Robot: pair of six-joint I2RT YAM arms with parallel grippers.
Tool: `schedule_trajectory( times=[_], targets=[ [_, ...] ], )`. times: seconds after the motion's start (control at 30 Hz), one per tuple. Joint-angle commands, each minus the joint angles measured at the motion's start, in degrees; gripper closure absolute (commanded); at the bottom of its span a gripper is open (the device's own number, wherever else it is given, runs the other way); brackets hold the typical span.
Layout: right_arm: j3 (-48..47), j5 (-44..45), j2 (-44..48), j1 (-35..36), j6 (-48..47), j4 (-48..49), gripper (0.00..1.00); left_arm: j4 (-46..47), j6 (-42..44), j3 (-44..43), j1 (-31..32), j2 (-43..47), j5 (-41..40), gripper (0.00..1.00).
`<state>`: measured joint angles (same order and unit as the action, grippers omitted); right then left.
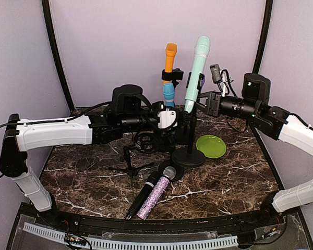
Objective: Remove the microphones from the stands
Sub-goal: Unscrew the knob on the microphone stand.
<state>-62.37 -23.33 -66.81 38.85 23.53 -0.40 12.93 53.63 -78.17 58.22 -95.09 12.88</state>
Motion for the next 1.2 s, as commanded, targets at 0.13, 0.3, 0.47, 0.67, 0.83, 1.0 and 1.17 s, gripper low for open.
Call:
schedule_trajectory(
  times=[0.13,0.3,0.47,0.67,0.83,1.0,1.17],
  targets=[
    [1.42,-1.08,3.70,-0.27,-3.25,10.38,1.00,-3.01,-15.88,-4.26,-1.79,-0.54,6.85,0.94],
    [3.29,-3.13,5.25,-0.27,-4.74,12.90,1.00,-3.25,-24.24,-4.69,-2.49,-0.85,10.51,0.95],
    [5.11,-4.94,6.73,-0.27,-5.92,14.86,1.00,-1.59,-35.86,-7.20,-2.66,-2.56,13.57,0.97],
    [7.25,-4.71,8.71,-0.27,-6.77,16.28,1.00,0.96,-47.36,-8.52,-2.87,-3.92,16.63,0.98],
    [8.52,-4.16,9.70,-0.27,-7.05,17.12,1.00,3.76,-56.27,-8.33,-3.50,-4.05,18.77,1.00],
    [8.93,-4.88,9.96,-0.27,-6.62,18.09,1.00,6.19,-66.50,-8.69,-4.32,-4.04,22.27,1.00],
    [8.58,-2.63,10.15,-0.27,-4.64,18.25,1.00,7.74,-64.98,-7.47,-4.34,-2.96,23.56,0.92]
  ],
)
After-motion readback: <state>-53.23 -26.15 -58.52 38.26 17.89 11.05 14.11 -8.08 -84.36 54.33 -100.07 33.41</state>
